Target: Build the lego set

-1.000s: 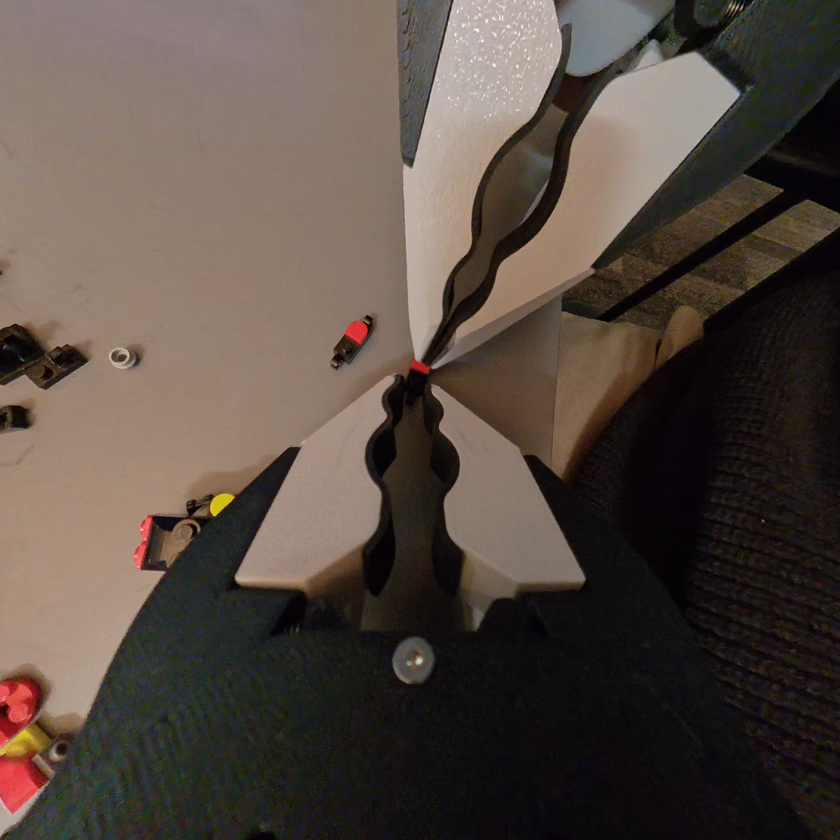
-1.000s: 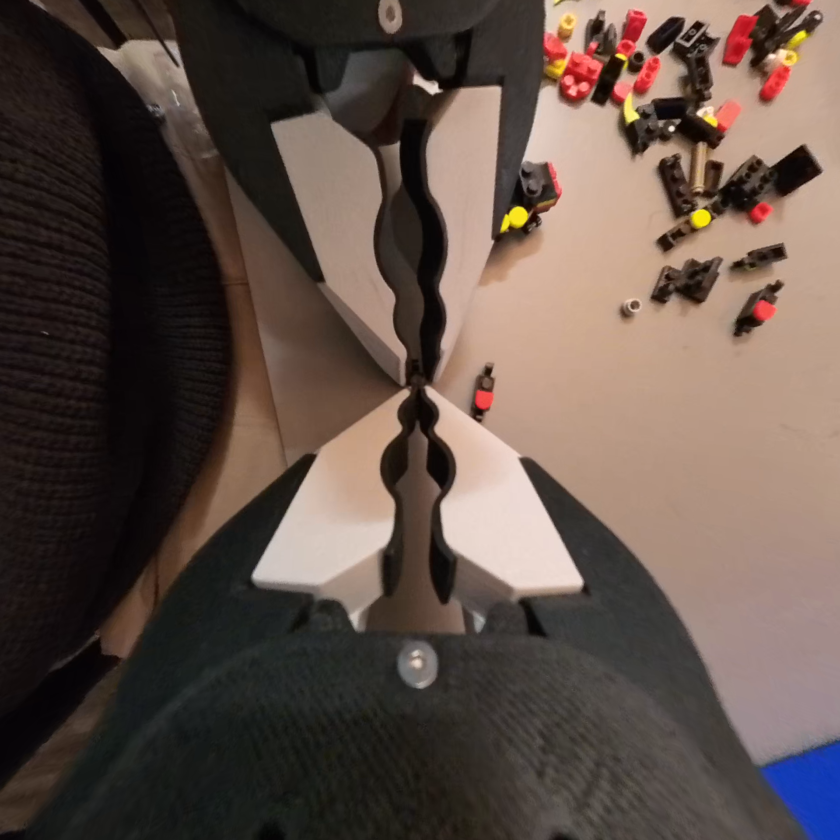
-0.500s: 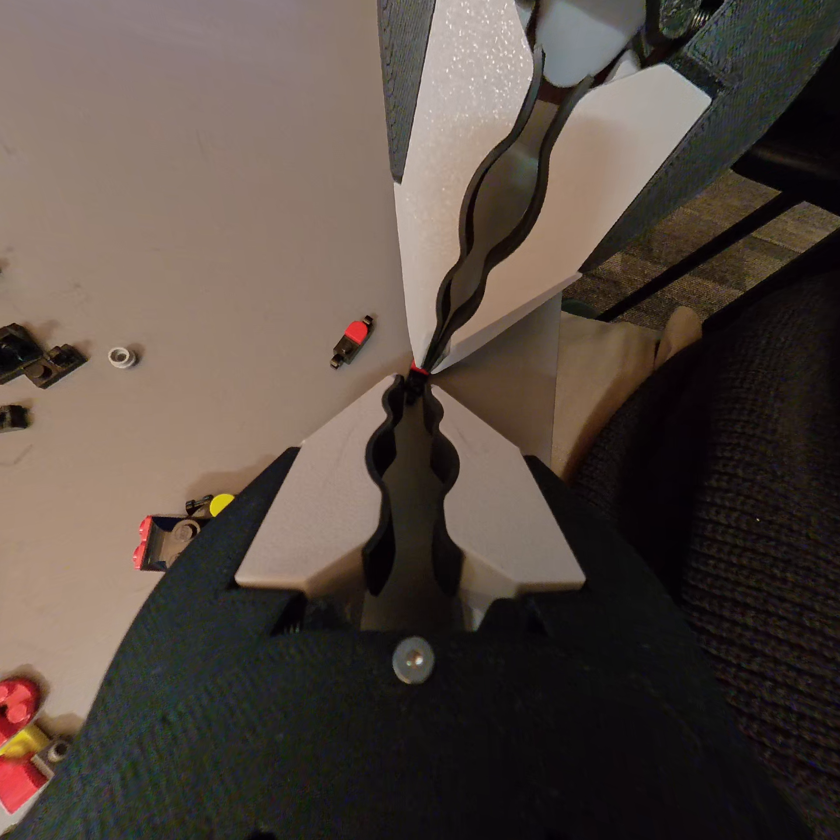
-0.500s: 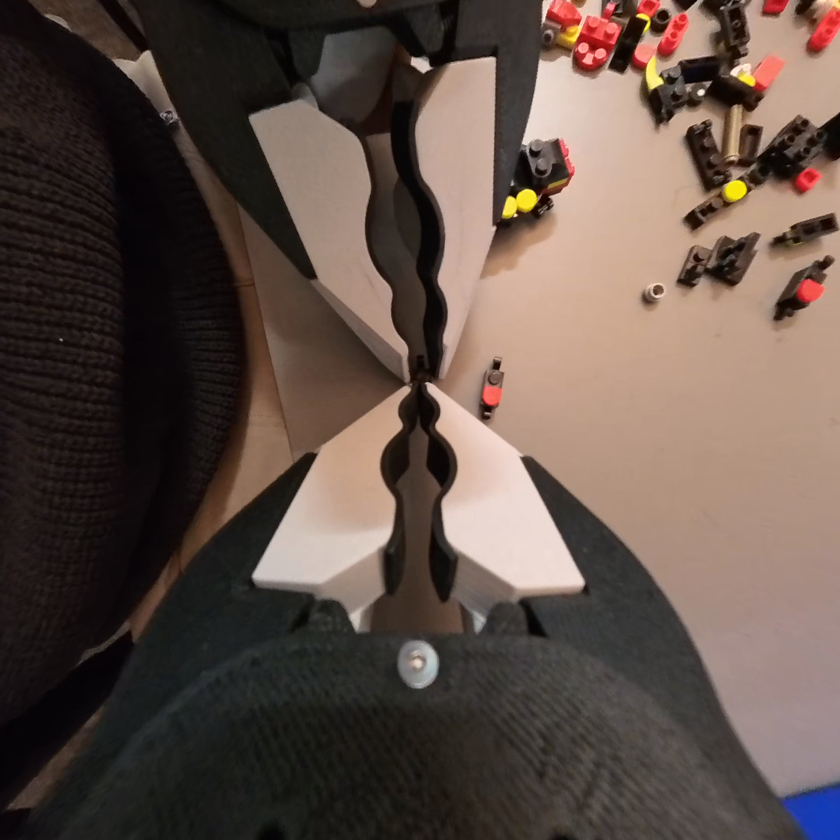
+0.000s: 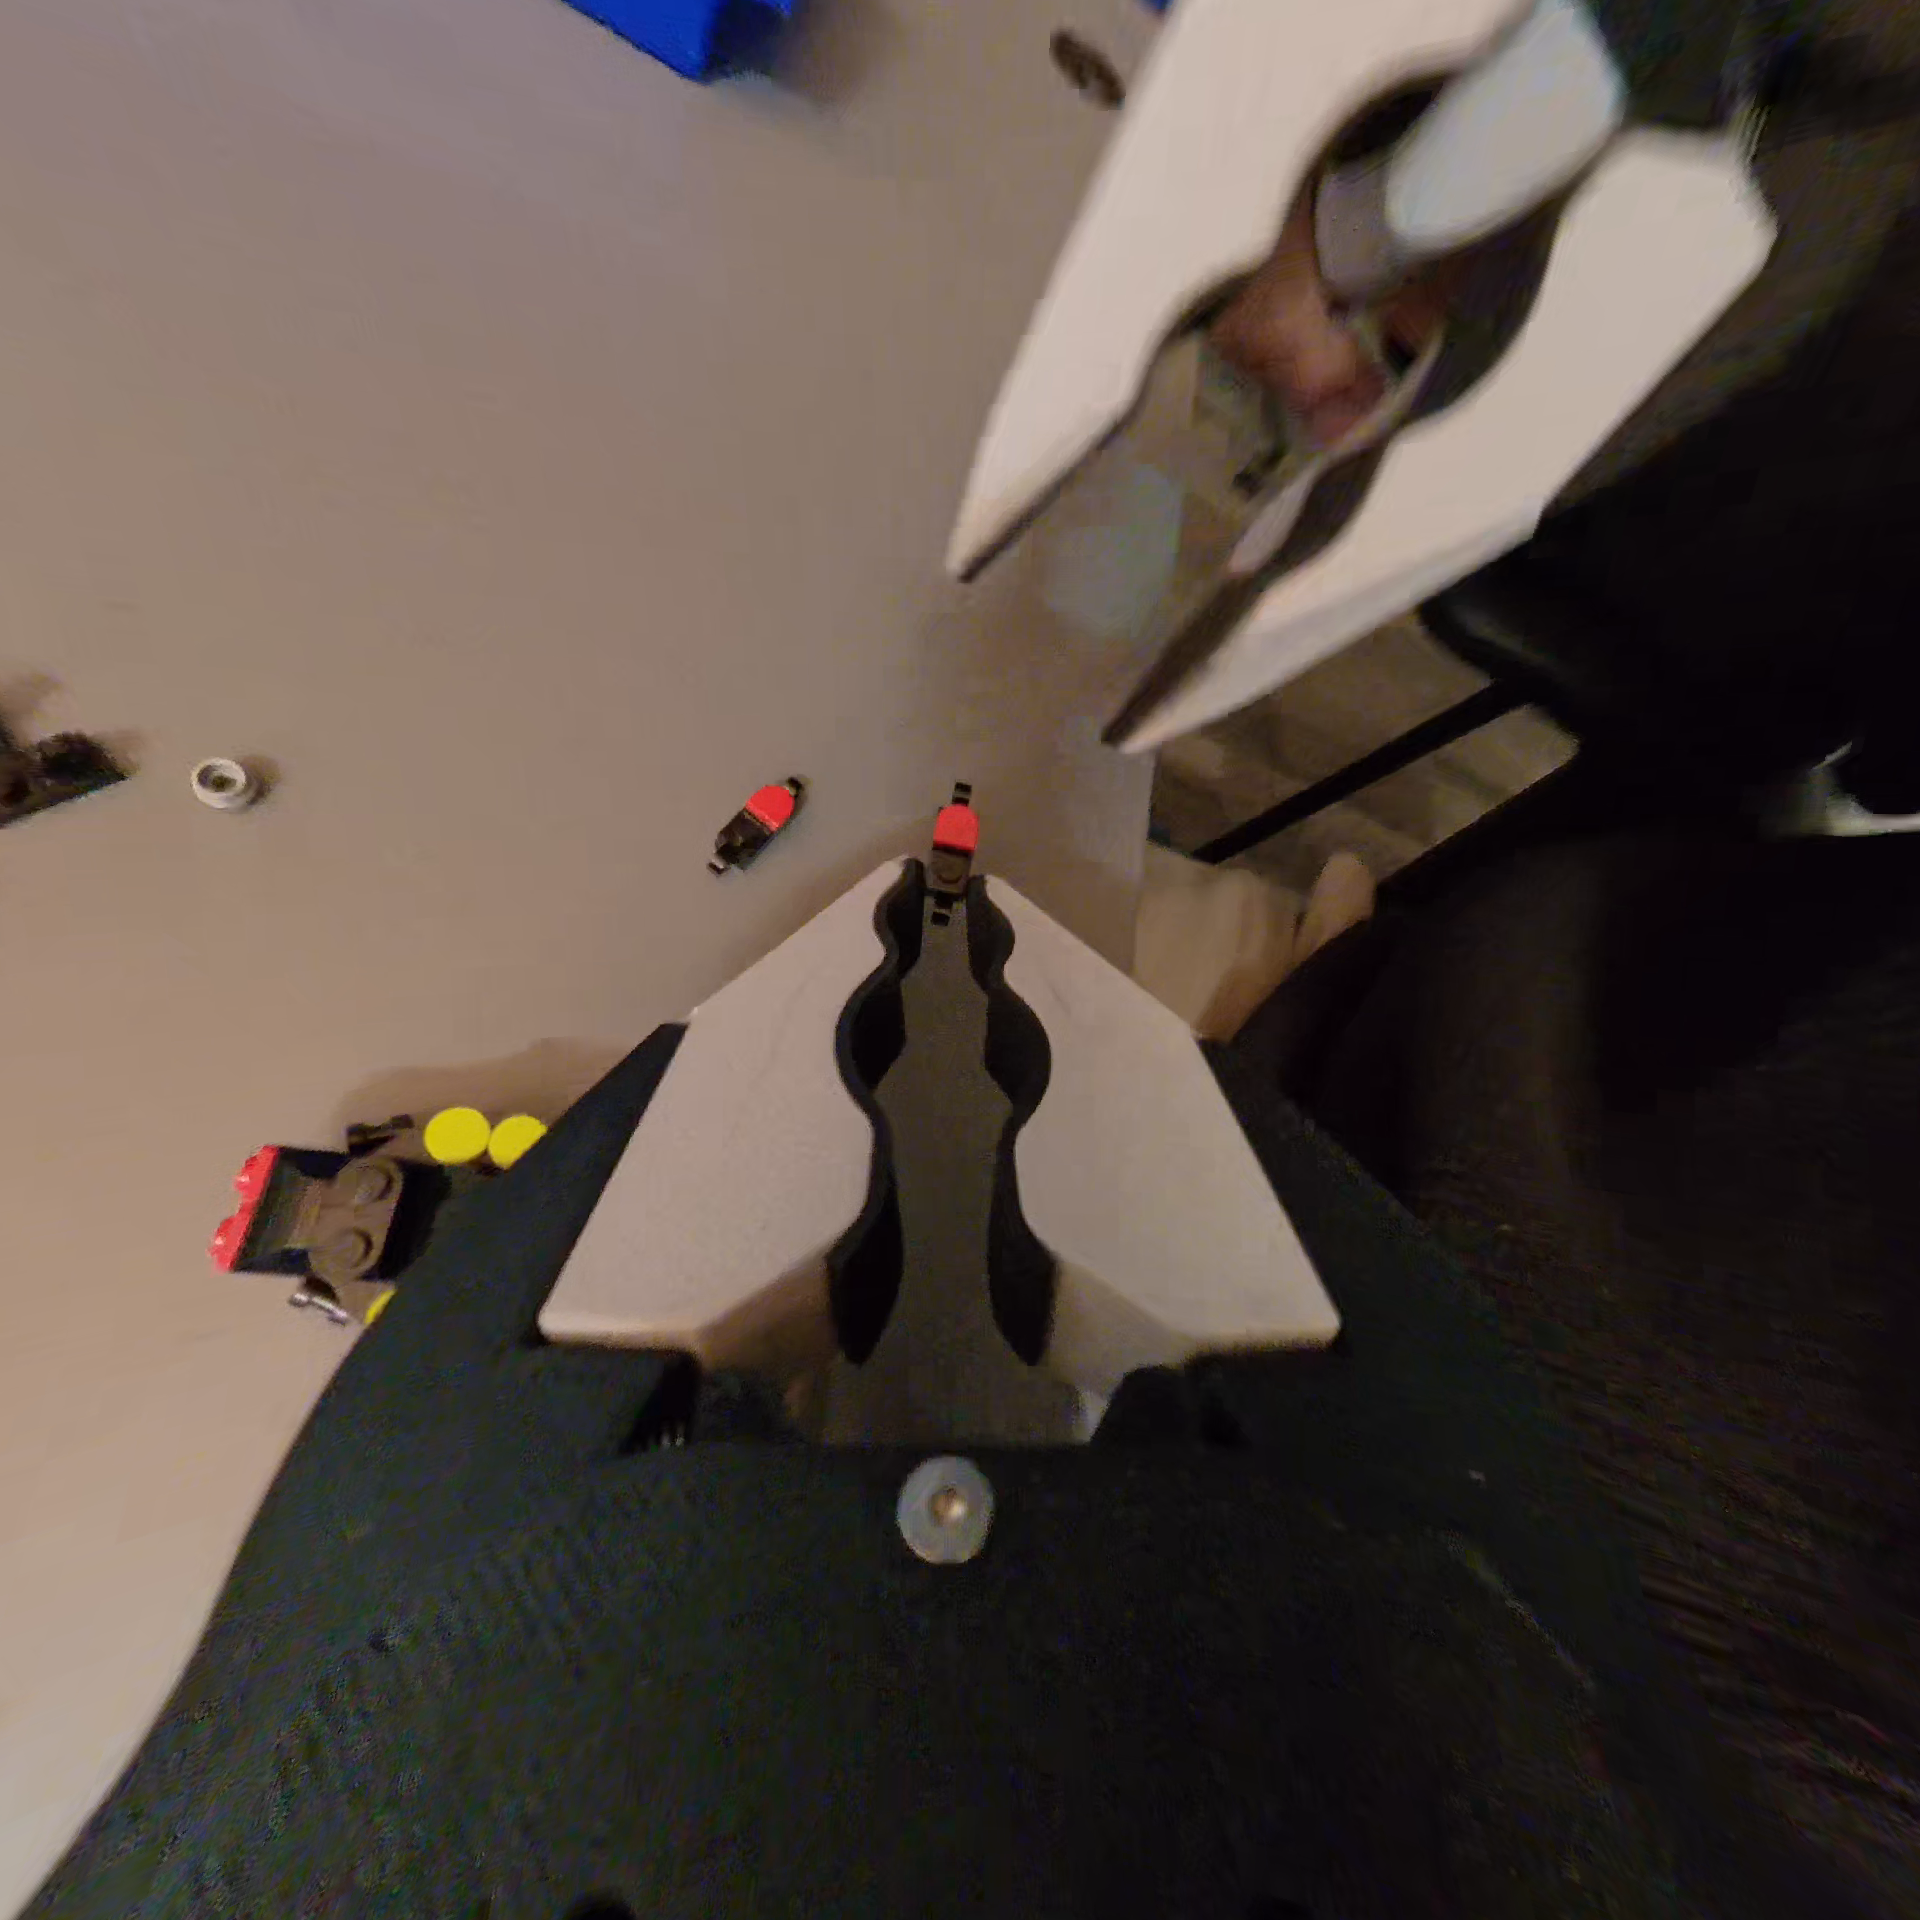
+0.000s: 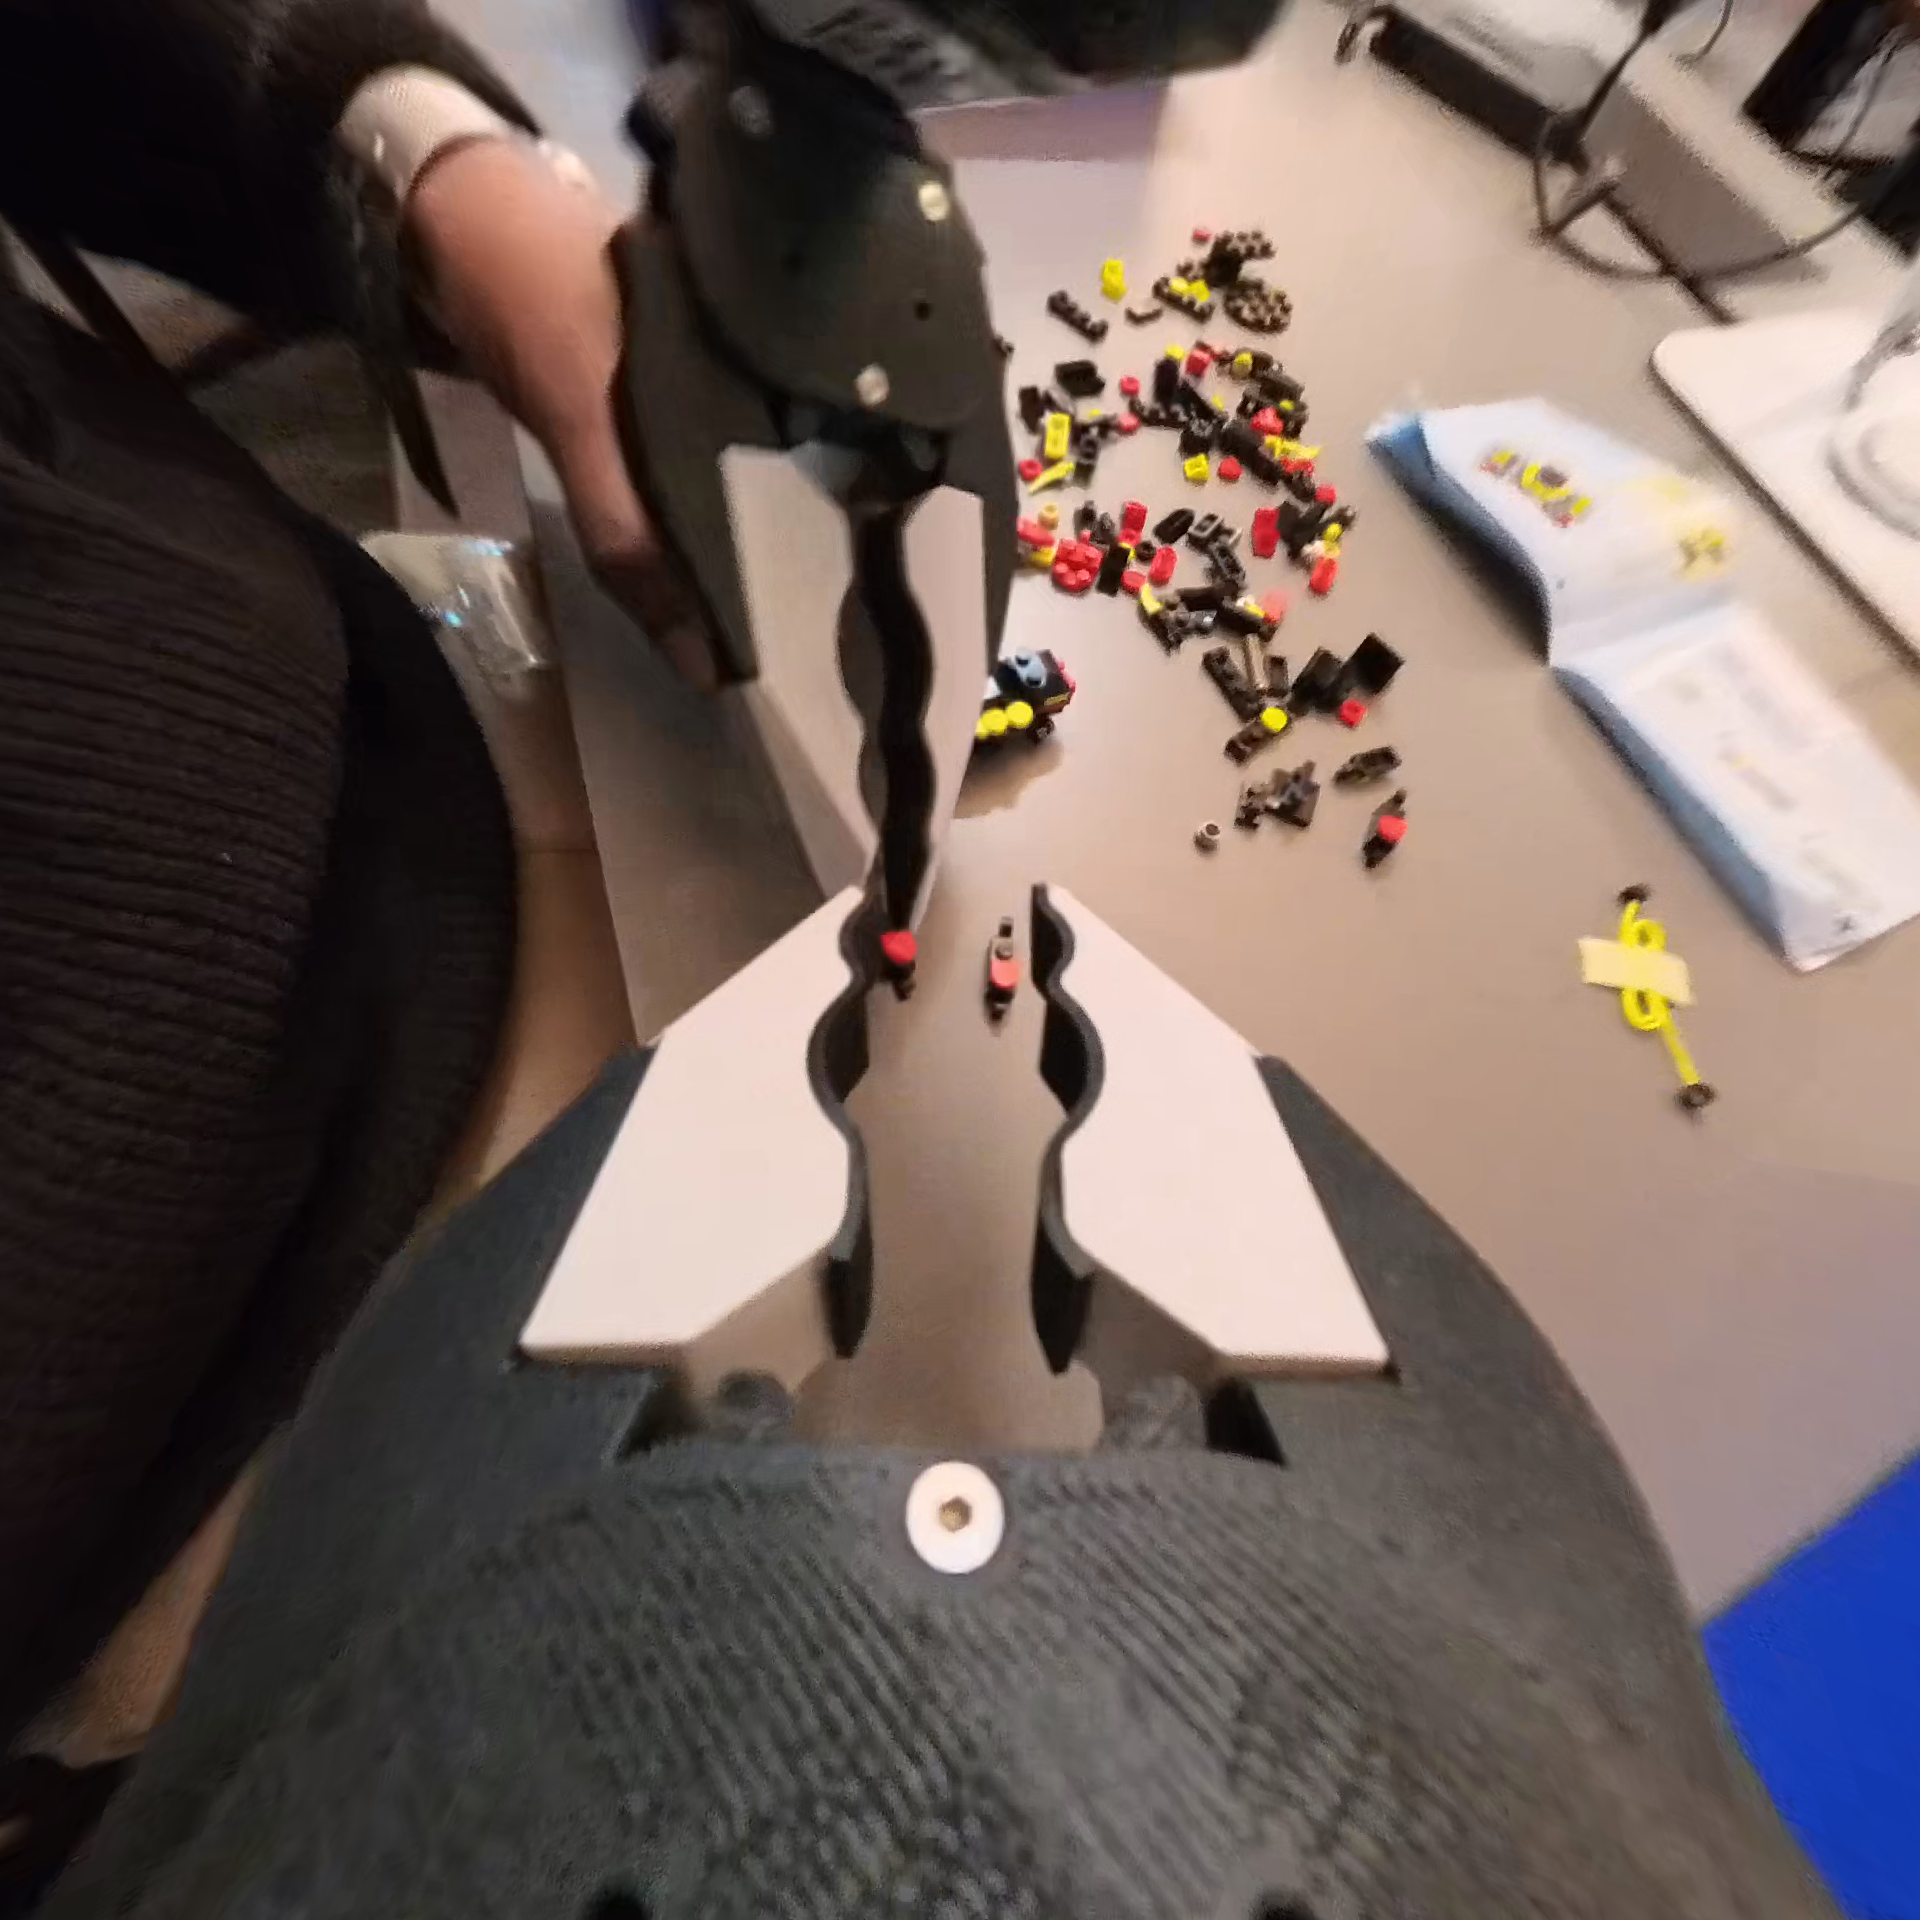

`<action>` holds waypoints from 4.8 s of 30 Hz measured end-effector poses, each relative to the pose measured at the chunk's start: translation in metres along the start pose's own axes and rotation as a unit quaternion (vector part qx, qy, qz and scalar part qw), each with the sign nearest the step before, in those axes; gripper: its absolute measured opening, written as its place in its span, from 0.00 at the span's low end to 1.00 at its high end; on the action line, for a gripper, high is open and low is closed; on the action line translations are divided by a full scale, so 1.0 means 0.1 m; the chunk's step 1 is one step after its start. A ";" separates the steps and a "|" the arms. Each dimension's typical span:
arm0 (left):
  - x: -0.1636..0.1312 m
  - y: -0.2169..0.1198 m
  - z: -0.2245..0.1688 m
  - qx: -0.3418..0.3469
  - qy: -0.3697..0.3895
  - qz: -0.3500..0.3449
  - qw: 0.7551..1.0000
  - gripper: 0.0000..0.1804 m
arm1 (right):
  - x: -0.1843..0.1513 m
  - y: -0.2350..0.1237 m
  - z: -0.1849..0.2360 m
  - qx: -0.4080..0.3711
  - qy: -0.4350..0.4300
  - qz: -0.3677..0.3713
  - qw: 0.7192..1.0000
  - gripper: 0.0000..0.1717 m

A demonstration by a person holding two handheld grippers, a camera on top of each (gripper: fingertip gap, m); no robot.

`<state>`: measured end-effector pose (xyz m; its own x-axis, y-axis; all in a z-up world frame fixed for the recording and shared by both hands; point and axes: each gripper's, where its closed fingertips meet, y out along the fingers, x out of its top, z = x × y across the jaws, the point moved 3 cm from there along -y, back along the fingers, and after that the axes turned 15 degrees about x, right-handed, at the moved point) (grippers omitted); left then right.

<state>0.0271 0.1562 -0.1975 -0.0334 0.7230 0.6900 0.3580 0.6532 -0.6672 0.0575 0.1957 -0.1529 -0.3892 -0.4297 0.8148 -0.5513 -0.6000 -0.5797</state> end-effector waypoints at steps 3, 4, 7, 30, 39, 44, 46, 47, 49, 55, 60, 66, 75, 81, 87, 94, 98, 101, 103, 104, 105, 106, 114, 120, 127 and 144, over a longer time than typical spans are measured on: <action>0.06 -0.11 0.01 -0.063 -0.107 0.004 0.992 0.04 | -0.03 0.04 0.09 -0.062 -0.090 0.071 0.991 0.19; 0.06 -0.14 0.01 -0.080 -0.139 0.014 0.987 0.04 | -0.03 0.06 0.11 -0.083 -0.123 0.097 0.984 0.18; 0.06 -0.17 0.00 -0.111 -0.192 0.027 0.975 0.04 | -0.01 0.17 0.17 -0.111 -0.192 0.150 0.963 0.17; 0.07 -0.21 -0.20 -0.155 -0.213 0.035 0.964 0.06 | -0.09 0.28 0.21 -0.067 -0.134 0.179 0.972 0.05; 0.08 -0.21 -0.15 -0.159 -0.225 0.025 0.961 0.04 | -0.07 0.29 0.18 -0.089 -0.146 0.179 0.969 0.05; 0.07 -0.22 -0.12 -0.152 -0.212 0.024 0.965 0.03 | -0.07 0.32 0.17 -0.122 -0.193 0.189 0.955 0.05; 0.05 -0.21 -0.12 -0.148 -0.203 0.029 0.967 0.03 | -0.09 0.33 0.17 -0.112 -0.182 0.187 0.959 0.06; 0.04 -0.20 -0.13 -0.147 -0.201 0.031 0.968 0.03 | -0.10 0.34 0.17 -0.102 -0.171 0.183 0.963 0.08; 0.03 -0.19 -0.12 -0.145 -0.198 0.030 0.969 0.03 | -0.14 0.34 0.20 -0.074 -0.136 0.173 0.973 0.16; 0.01 -0.19 -0.07 -0.125 -0.172 0.029 0.977 0.03 | -0.13 0.27 0.16 -0.038 -0.050 0.112 0.992 0.19; -0.03 -0.18 -0.06 -0.118 -0.144 0.035 0.982 0.03 | -0.11 0.27 0.20 0.032 0.026 0.050 0.998 0.17; -0.06 -0.16 -0.07 -0.126 -0.118 0.033 0.984 0.03 | -0.03 0.24 0.18 0.069 0.084 -0.010 0.994 0.16; -0.03 -0.18 -0.08 -0.143 -0.082 0.002 0.986 0.03 | -0.04 0.29 0.18 0.088 0.120 -0.024 0.989 0.04; -0.01 -0.20 -0.07 -0.150 -0.084 -0.007 0.985 0.03 | -0.03 0.26 0.11 0.086 0.139 -0.045 0.985 0.15; 0.02 -0.23 -0.05 -0.165 -0.086 -0.022 0.982 0.03 | -0.01 0.29 0.13 0.121 0.163 -0.079 0.976 0.12; 0.15 -0.32 0.01 -0.188 -0.083 -0.061 0.977 0.03 | 0.11 0.22 0.02 0.164 0.200 -0.147 0.955 0.12; 0.24 -0.40 0.05 -0.160 -0.057 -0.075 0.983 0.03 | 0.24 0.18 -0.07 0.151 0.184 -0.165 0.957 0.13; 0.26 -0.47 0.07 -0.131 -0.035 -0.082 0.987 0.03 | 0.35 0.16 -0.17 0.104 0.165 -0.175 0.965 0.15; 0.23 -0.52 0.11 -0.105 -0.028 -0.083 0.991 0.03 | 0.38 0.15 -0.26 0.051 0.158 -0.177 0.970 0.17; 0.20 -0.55 0.13 -0.095 -0.027 -0.086 0.991 0.03 | 0.39 0.16 -0.27 0.034 0.155 -0.177 0.971 0.21; 0.17 -0.58 0.15 -0.088 -0.030 -0.093 0.991 0.03 | 0.40 0.16 -0.27 0.021 0.154 -0.173 0.973 0.22; 0.14 -0.62 0.17 -0.085 -0.039 -0.099 0.991 0.03 | 0.40 0.17 -0.26 0.007 0.151 -0.170 0.974 0.24; -0.03 -0.71 0.24 -0.113 -0.072 -0.116 0.984 0.03 | 0.43 0.32 -0.16 -0.031 0.107 -0.147 0.983 0.21; -0.02 -0.71 0.25 -0.133 -0.093 -0.123 0.979 0.03 | 0.47 0.29 -0.11 -0.008 0.078 -0.172 0.982 0.16; -0.01 -0.66 0.30 -0.151 -0.122 -0.124 0.973 0.03 | 0.29 0.19 -0.13 -0.018 0.078 -0.145 0.986 0.18; -0.02 -0.71 0.37 -0.132 -0.109 -0.132 0.976 0.03 | 0.32 0.35 -0.08 -0.030 0.068 -0.115 0.991 0.25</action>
<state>-0.0332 0.1163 -0.1621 -0.3441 0.5874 0.7325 0.5375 0.7629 -0.3593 0.0199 0.1668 -0.1470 -0.3424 -0.1891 0.9203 -0.6783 -0.6280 -0.3814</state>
